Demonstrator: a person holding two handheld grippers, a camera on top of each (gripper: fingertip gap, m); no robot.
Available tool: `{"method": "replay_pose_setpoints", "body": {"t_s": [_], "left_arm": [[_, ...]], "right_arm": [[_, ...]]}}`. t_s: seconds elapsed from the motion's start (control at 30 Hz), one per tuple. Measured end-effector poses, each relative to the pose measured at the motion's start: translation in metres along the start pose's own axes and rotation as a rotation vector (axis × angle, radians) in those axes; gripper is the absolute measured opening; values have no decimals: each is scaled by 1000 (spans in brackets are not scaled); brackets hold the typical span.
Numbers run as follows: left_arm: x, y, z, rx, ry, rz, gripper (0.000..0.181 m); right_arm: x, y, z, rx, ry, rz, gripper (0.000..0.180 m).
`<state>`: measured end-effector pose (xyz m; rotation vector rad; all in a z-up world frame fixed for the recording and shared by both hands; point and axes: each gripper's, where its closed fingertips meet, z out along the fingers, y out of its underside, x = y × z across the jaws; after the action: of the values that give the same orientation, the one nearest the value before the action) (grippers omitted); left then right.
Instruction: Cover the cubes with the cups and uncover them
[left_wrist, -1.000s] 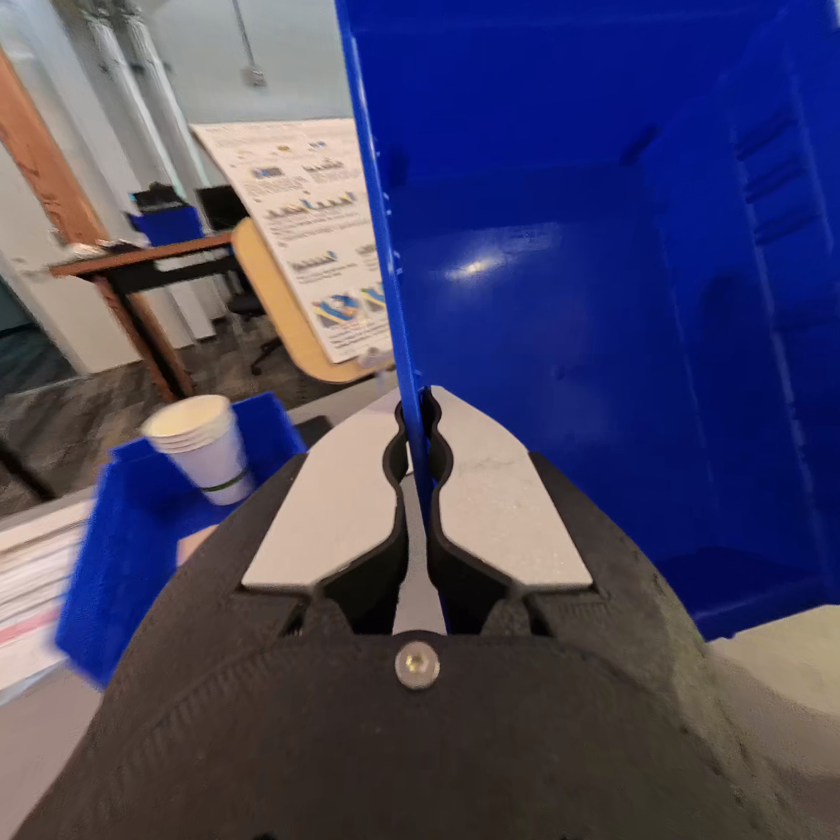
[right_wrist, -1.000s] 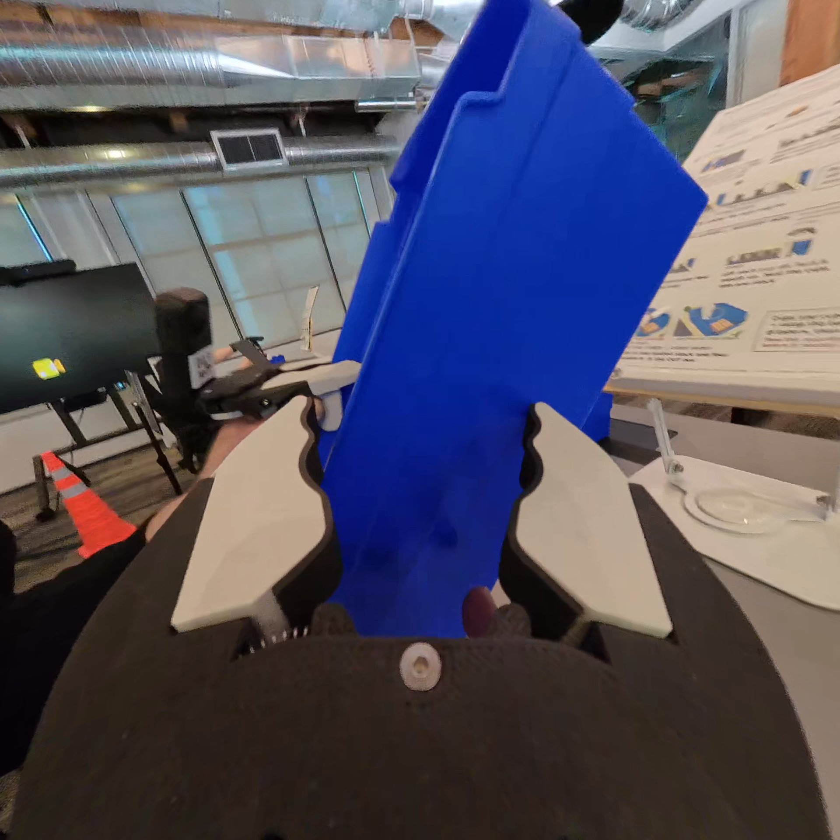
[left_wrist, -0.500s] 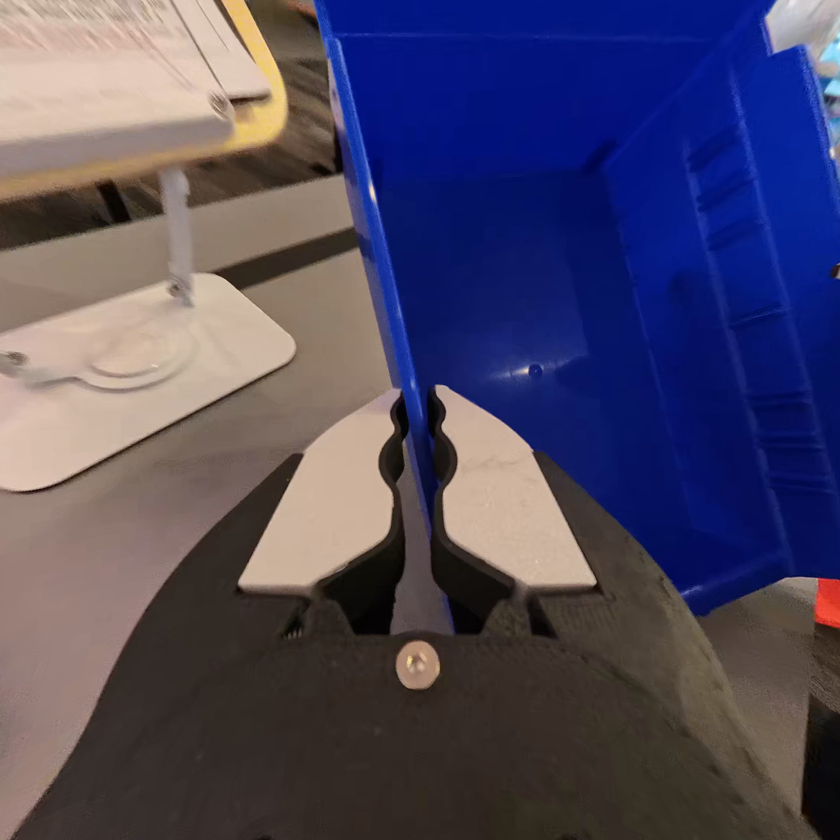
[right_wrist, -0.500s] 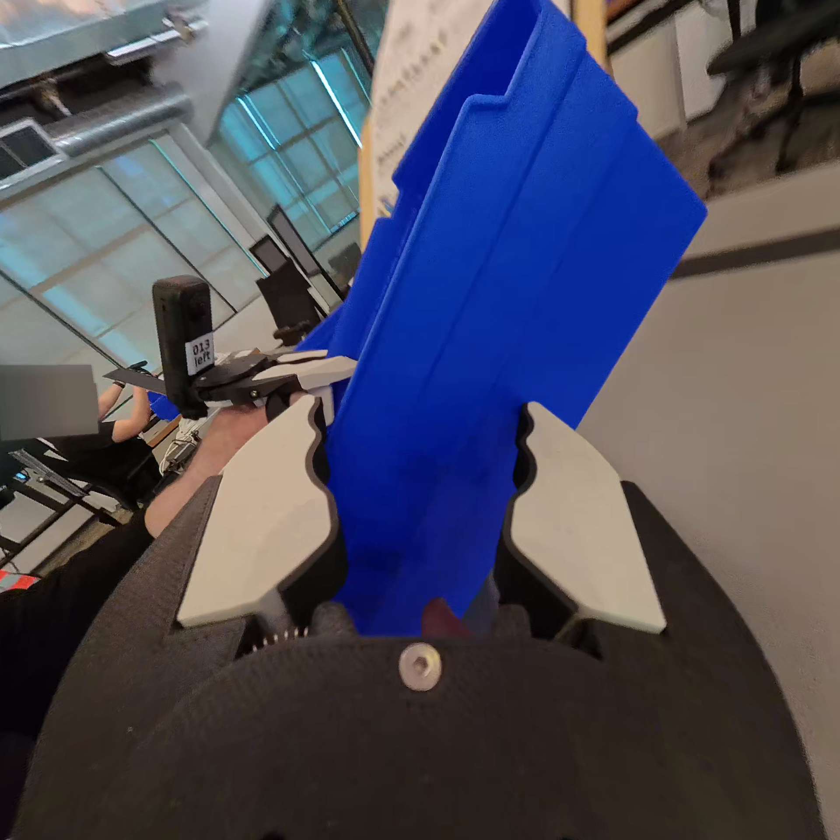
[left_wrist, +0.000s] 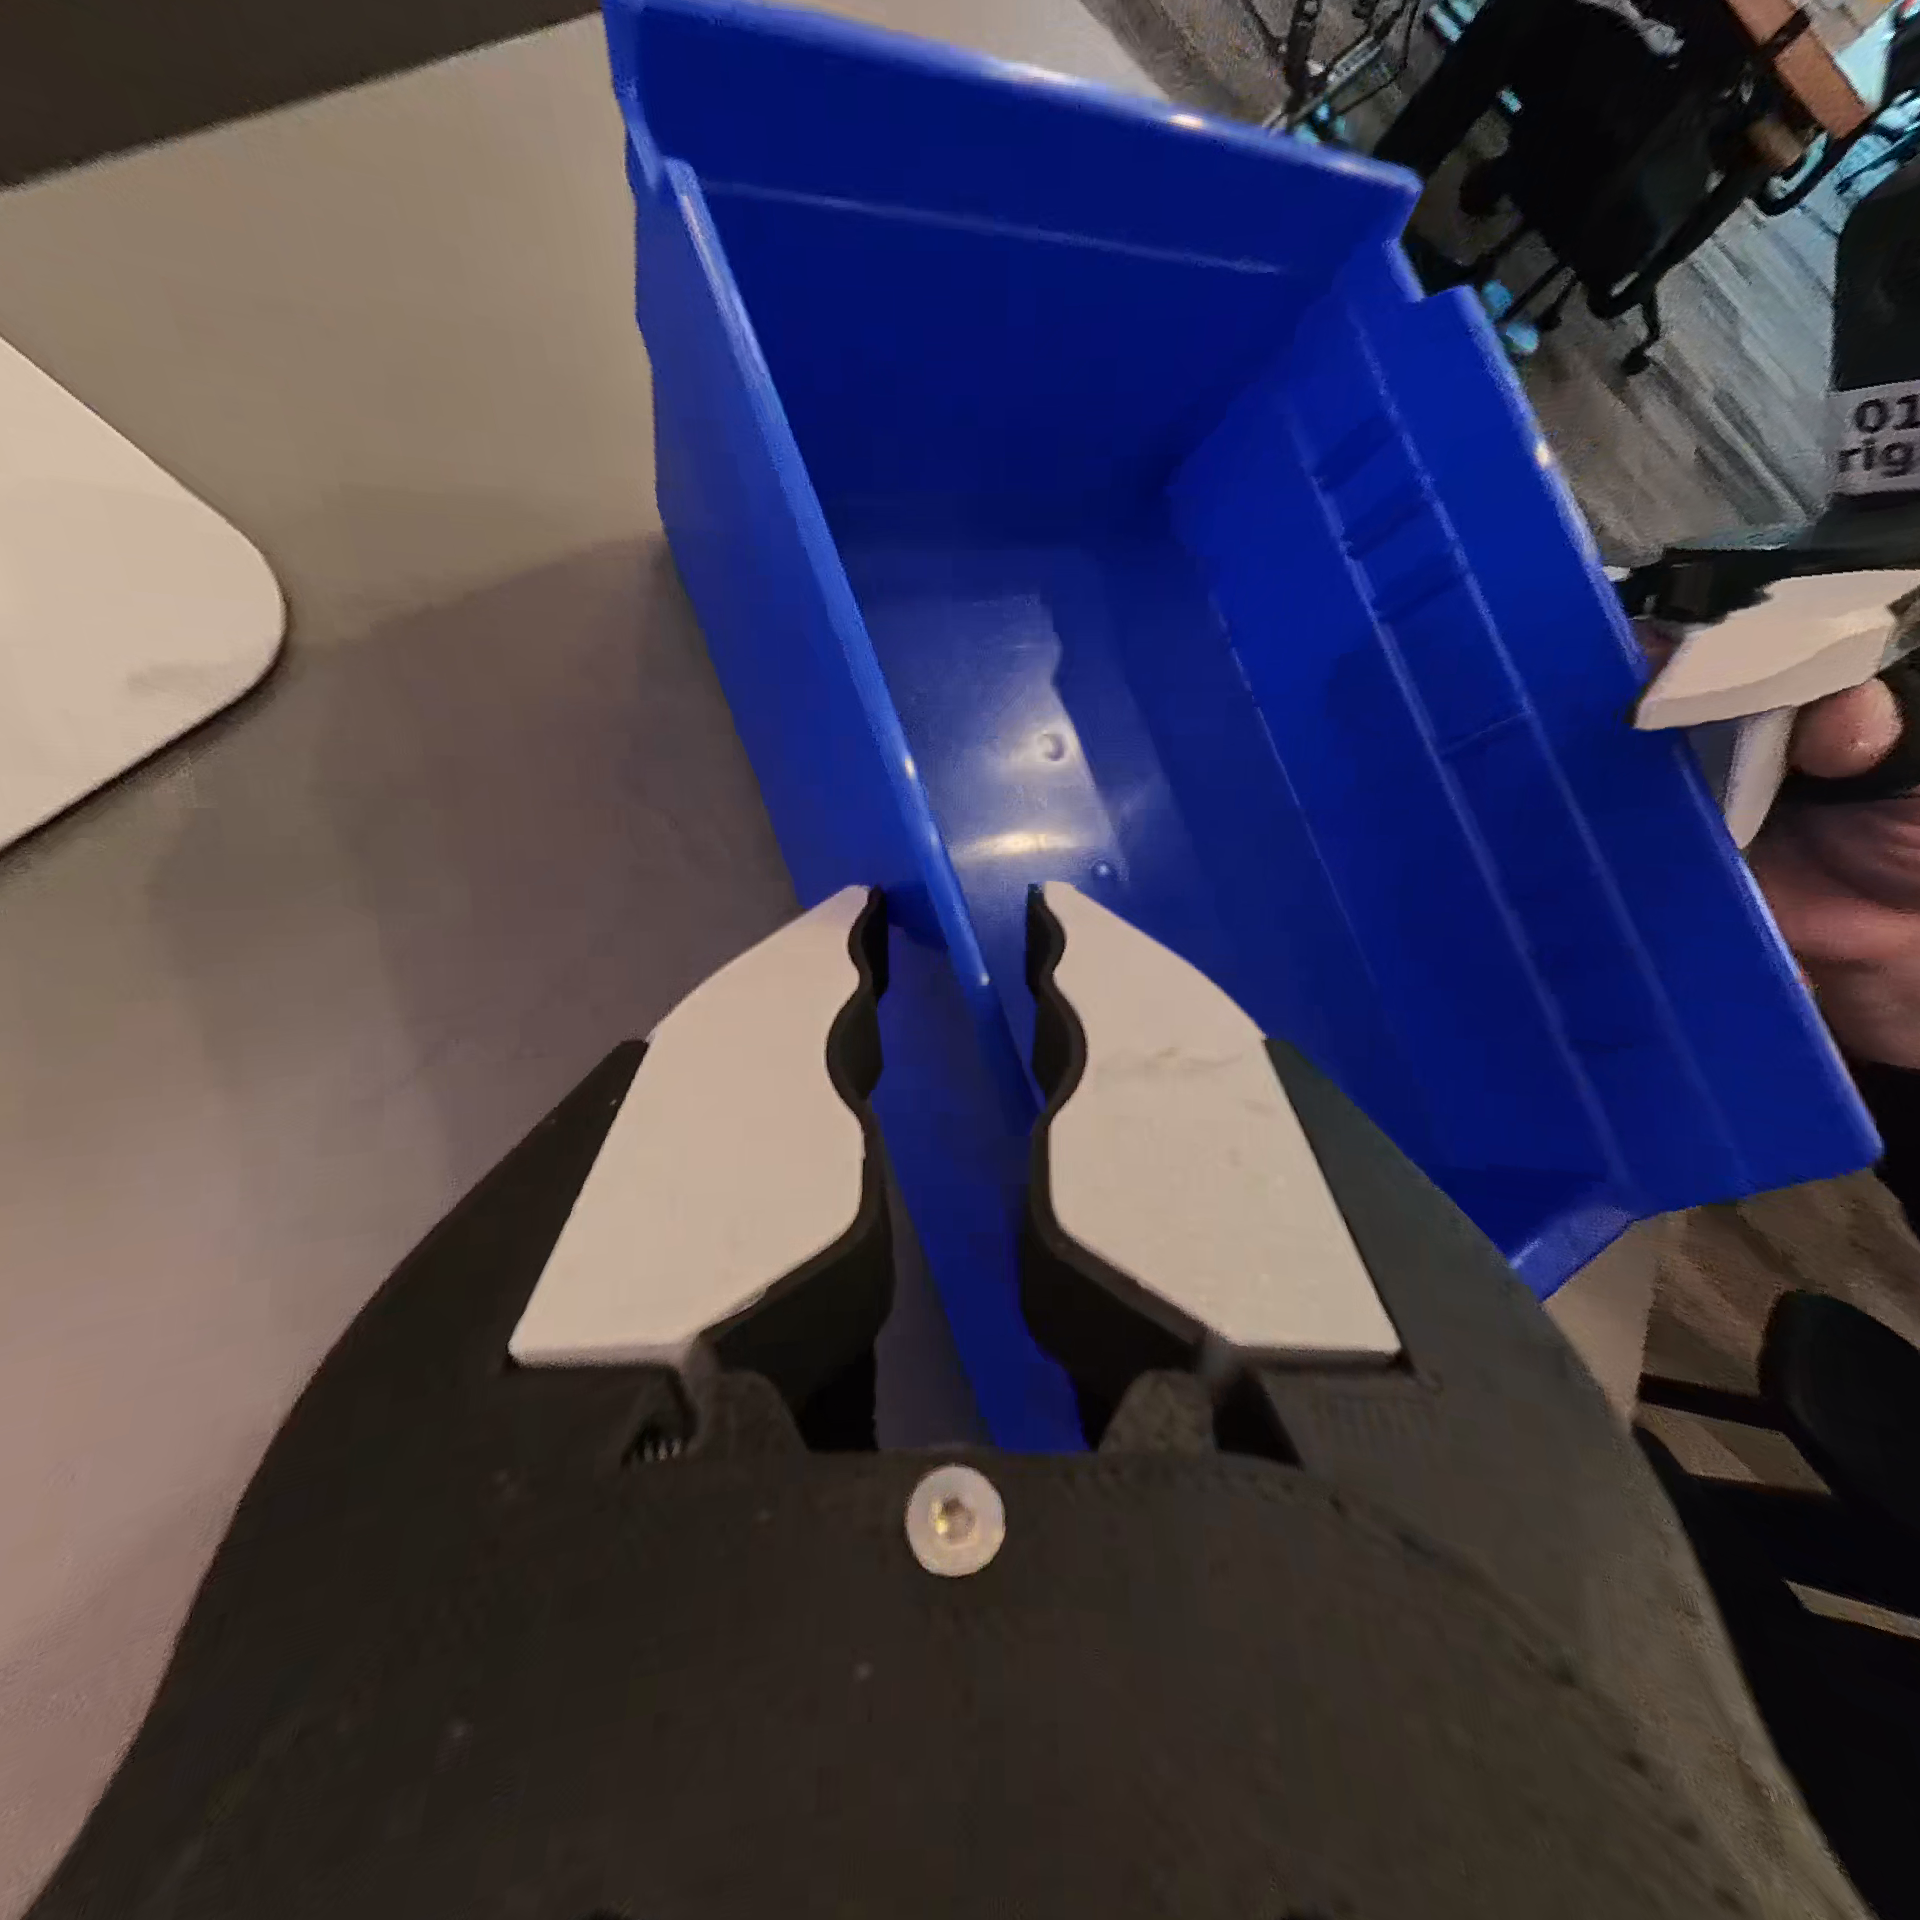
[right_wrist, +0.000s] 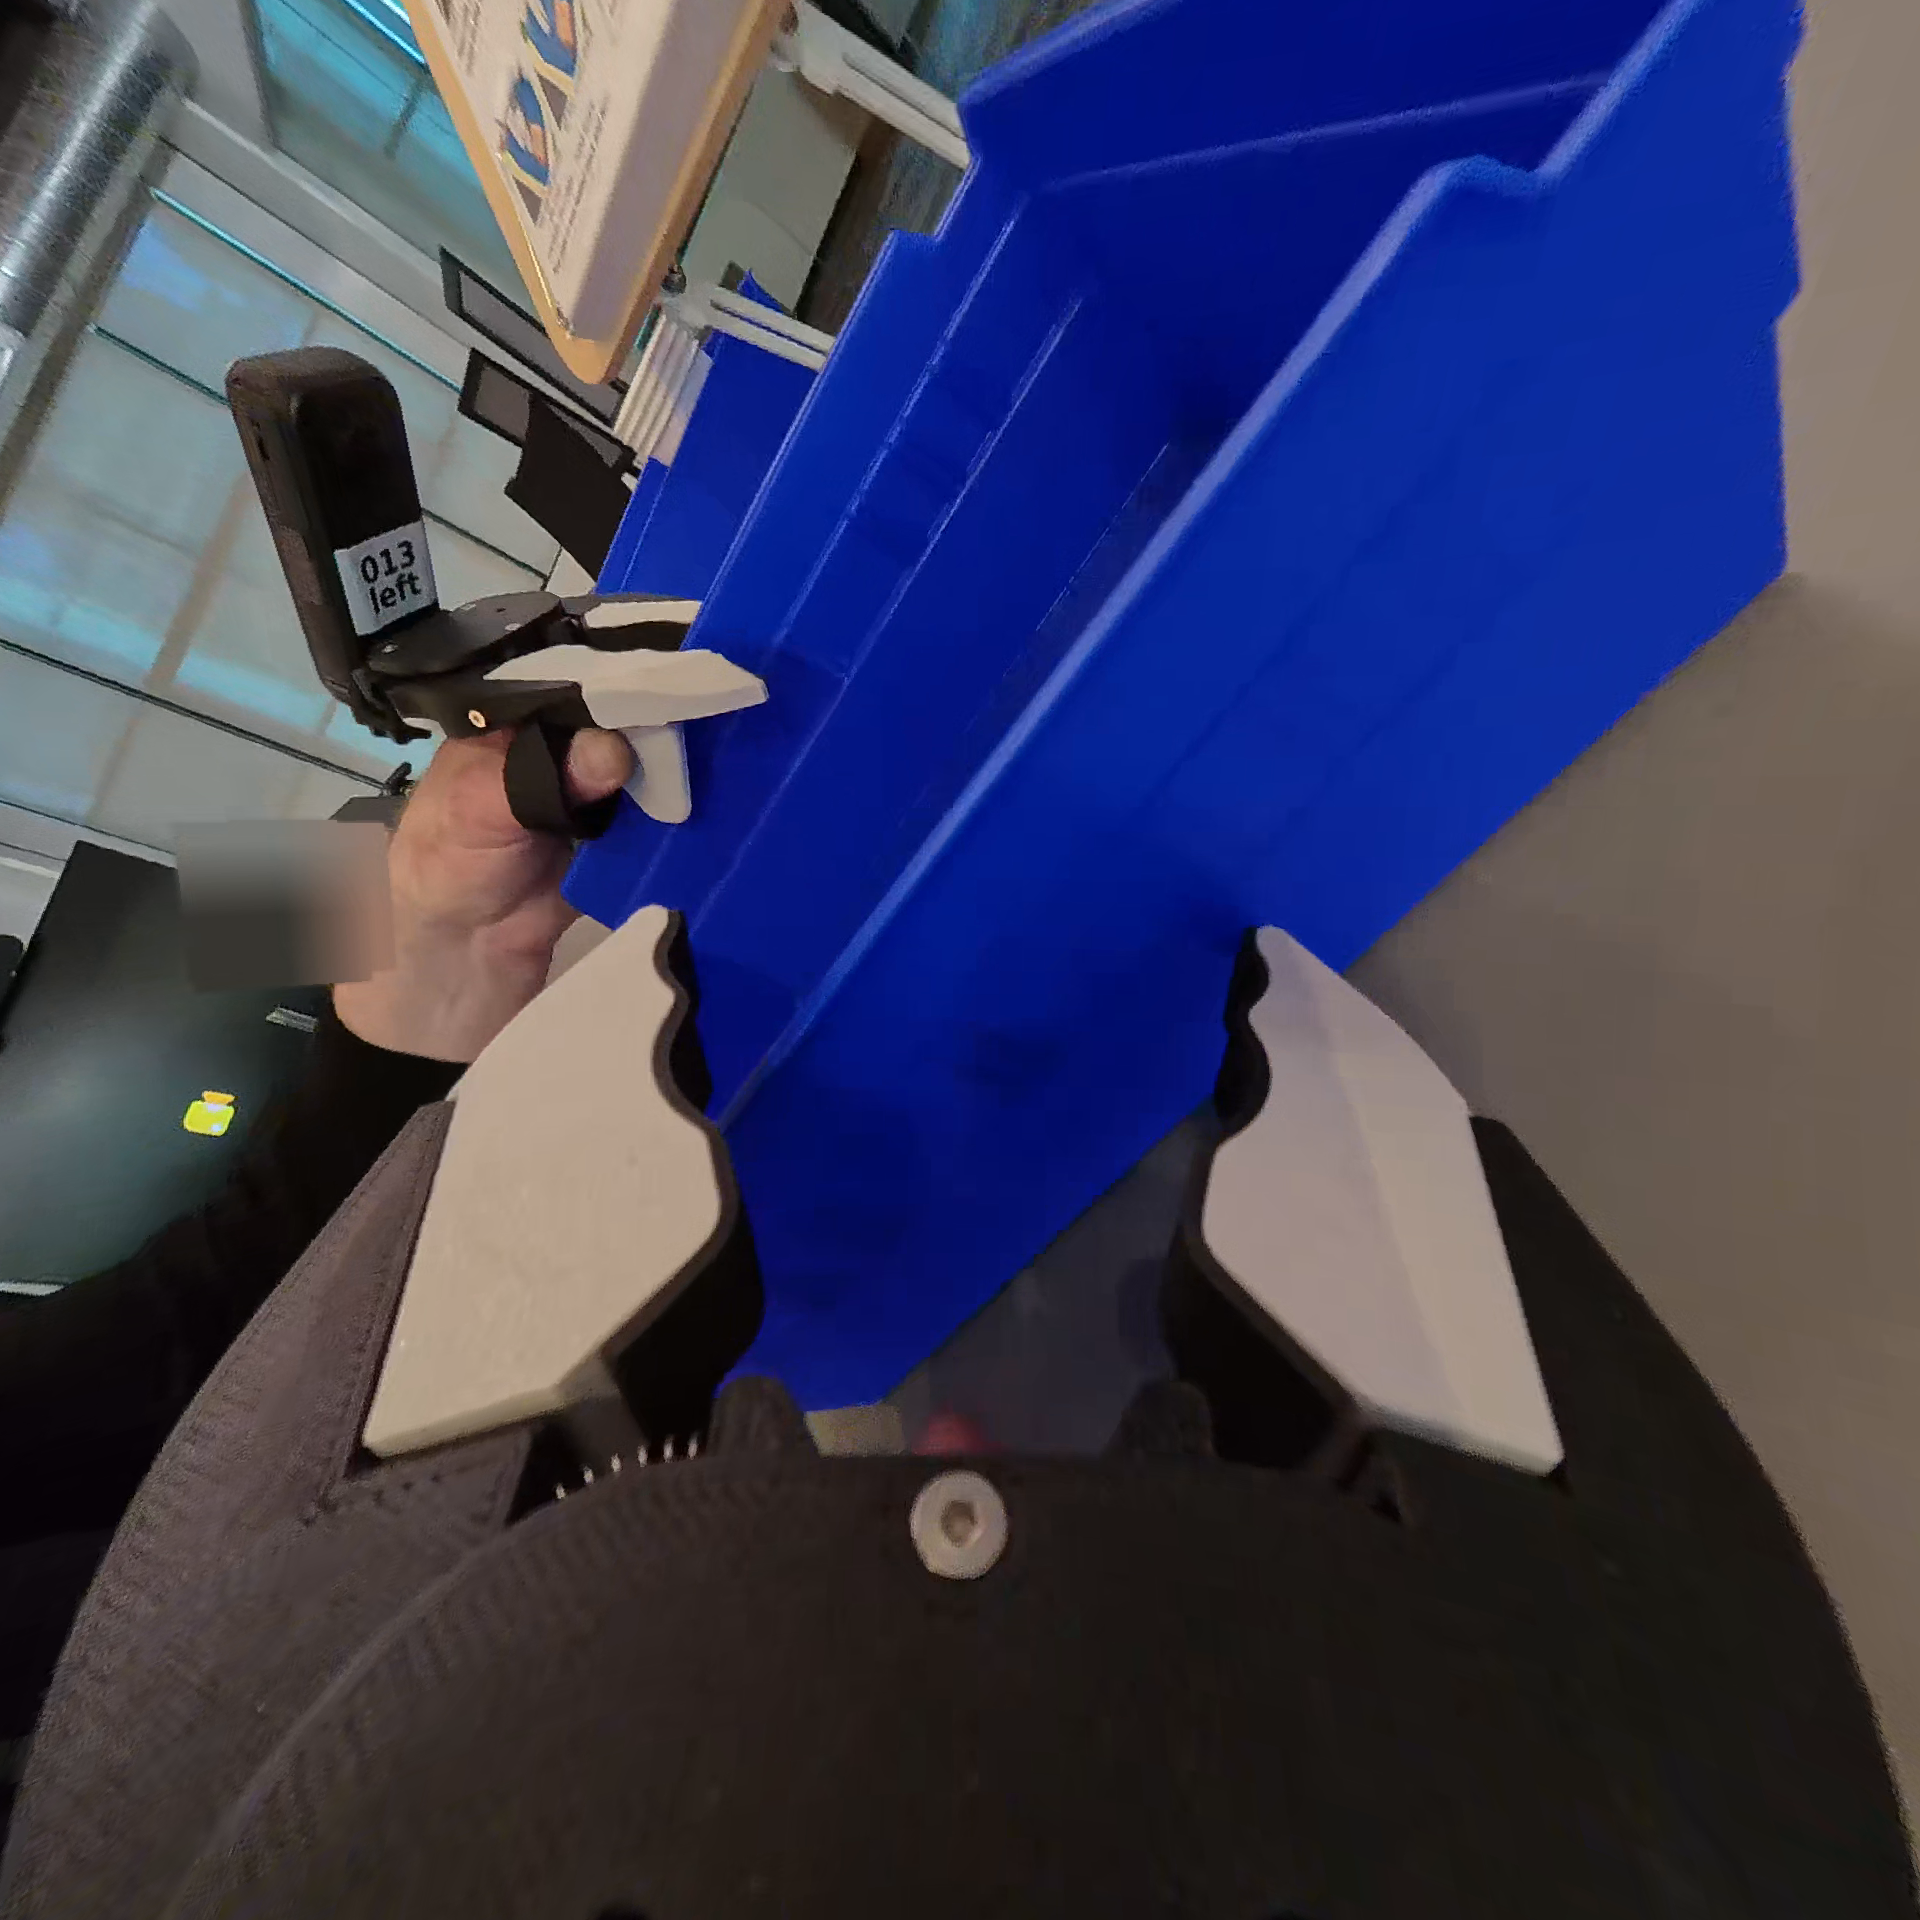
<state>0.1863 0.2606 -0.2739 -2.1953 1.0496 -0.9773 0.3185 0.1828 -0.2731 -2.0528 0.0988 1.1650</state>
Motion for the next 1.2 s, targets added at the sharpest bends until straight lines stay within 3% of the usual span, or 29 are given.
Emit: {"method": "replay_pose_setpoints", "body": {"t_s": [0.03, 0.2, 0.3, 0.43, 0.53, 0.67, 0.77, 0.9, 1.2], "left_arm": [[0, 0, 2, 4, 21, -11, 28], [10, -8, -12, 104, 180, -34, 41], [17, -10, -37, 173, 223, 32, 39], [26, 9, -73, 200, 185, 164, 42], [24, 37, -87, 171, 65, 260, 41], [24, 67, -77, 132, -46, 280, 41], [36, 76, -61, 139, -29, 270, 34], [36, 78, -46, 146, -92, 281, 18], [52, 49, -3, 173, -172, 282, 19]], "right_arm": [[0, -1, -1, 5, -5, -4, 99], [-11, -9, -13, 51, 26, -114, 98], [-26, -6, -29, 77, 118, -257, 100], [-56, 29, -39, 40, 241, -463, 99], [-66, 60, -38, 12, 316, -520, 97], [-61, 88, -28, 36, 341, -432, 97], [-56, 98, -17, 44, 337, -417, 77], [-45, 86, -24, 73, 398, -448, 53], [7, 34, -55, 17, 575, -550, 28]]}}
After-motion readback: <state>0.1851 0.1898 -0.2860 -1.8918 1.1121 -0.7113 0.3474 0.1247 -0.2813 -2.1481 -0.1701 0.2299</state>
